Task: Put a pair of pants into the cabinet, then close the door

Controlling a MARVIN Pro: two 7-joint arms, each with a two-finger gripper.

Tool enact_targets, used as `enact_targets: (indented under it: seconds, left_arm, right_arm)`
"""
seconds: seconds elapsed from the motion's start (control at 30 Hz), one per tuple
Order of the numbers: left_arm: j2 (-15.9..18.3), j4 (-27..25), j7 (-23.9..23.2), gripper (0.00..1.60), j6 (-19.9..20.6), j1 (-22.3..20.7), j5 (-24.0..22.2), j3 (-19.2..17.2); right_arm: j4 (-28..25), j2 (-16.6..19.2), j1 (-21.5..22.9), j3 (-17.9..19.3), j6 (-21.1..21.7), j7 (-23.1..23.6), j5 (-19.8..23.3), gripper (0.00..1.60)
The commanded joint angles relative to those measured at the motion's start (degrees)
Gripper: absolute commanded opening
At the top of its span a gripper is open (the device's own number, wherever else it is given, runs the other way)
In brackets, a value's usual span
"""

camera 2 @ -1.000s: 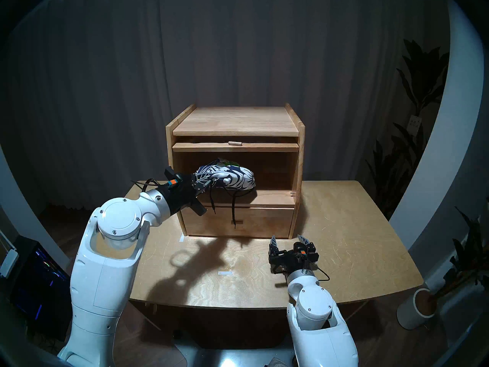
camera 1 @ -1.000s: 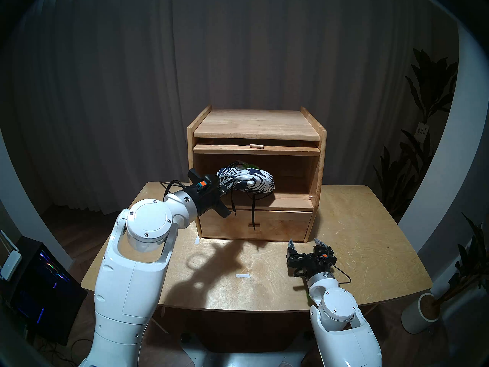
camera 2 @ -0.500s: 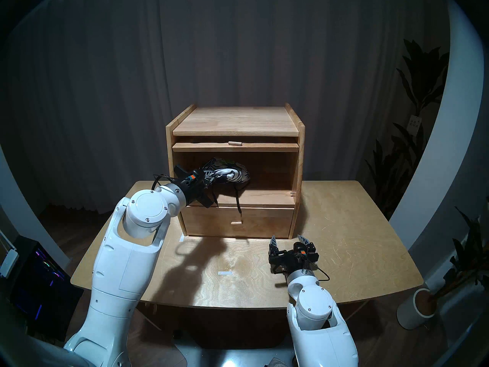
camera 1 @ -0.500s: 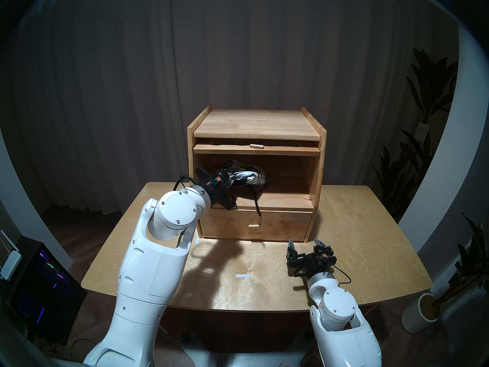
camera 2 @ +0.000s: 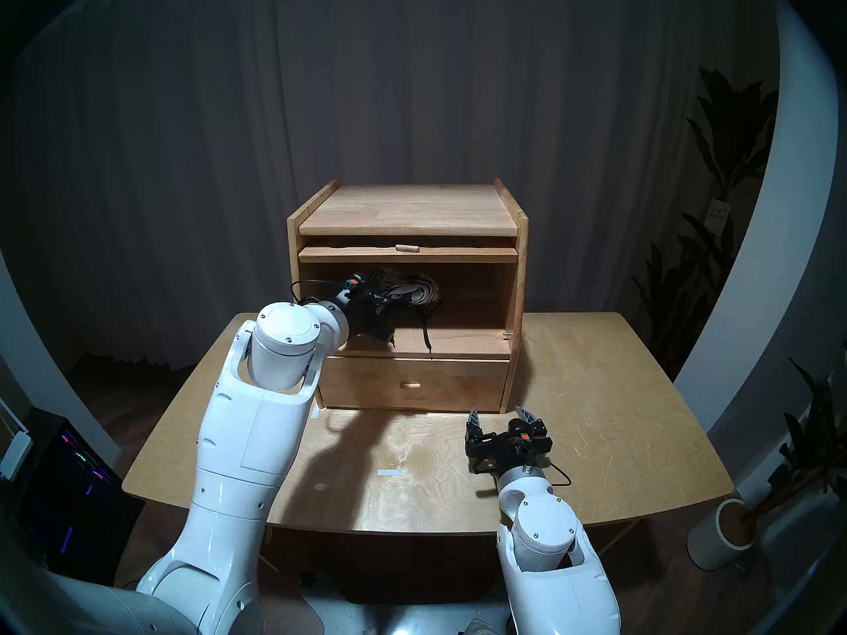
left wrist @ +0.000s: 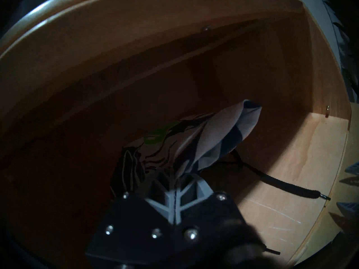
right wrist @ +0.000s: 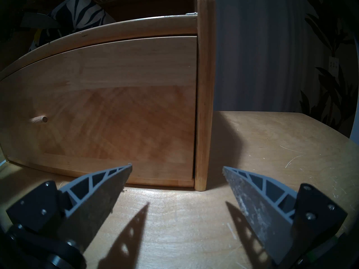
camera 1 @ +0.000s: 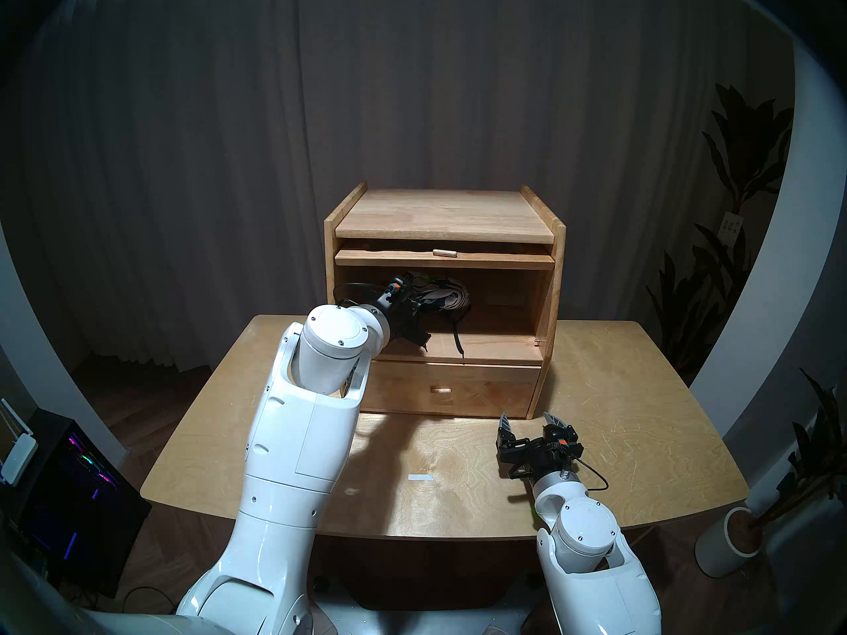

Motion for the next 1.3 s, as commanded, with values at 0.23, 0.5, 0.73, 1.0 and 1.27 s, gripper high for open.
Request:
enact_targets:
  seconds: [0.23,0.5,0.73,1.0,1.27]
  left_arm:
    - [-4.9,-2.0,7.0,0.0,1.8,-1.0,0.3,-0.8]
    - [-1.7,-8.6,3.9,1.6,0.9,6.7,-3.9,7.1]
    - [0.7,-14.0,1.8,1.6,1.2,12.5,-4.8,11.4]
    - [2.9,-19.3,0.8,1.6,-0.4,18.3,-6.8,10.0]
    - [1.0,-25.5,0.2,0.0,6.3,21.1,-16.0,4.0]
  right_arm:
    - [-1.7,0.0,0.0,0.0,-0.2,0.0,0.0,1.6]
    - [-1.3,0.0,0.2,0.0,-0.3,0.0,0.0,1.6]
    - [-1.2,0.0,0.3,0.0,-0.3,0.0,0.0,1.6]
    - [-1.2,0.0,0.3,0.0,-0.3,0.0,0.0,1.6]
    - [-1.2,0.0,0.3,0.0,-0.3,0.0,0.0,1.6]
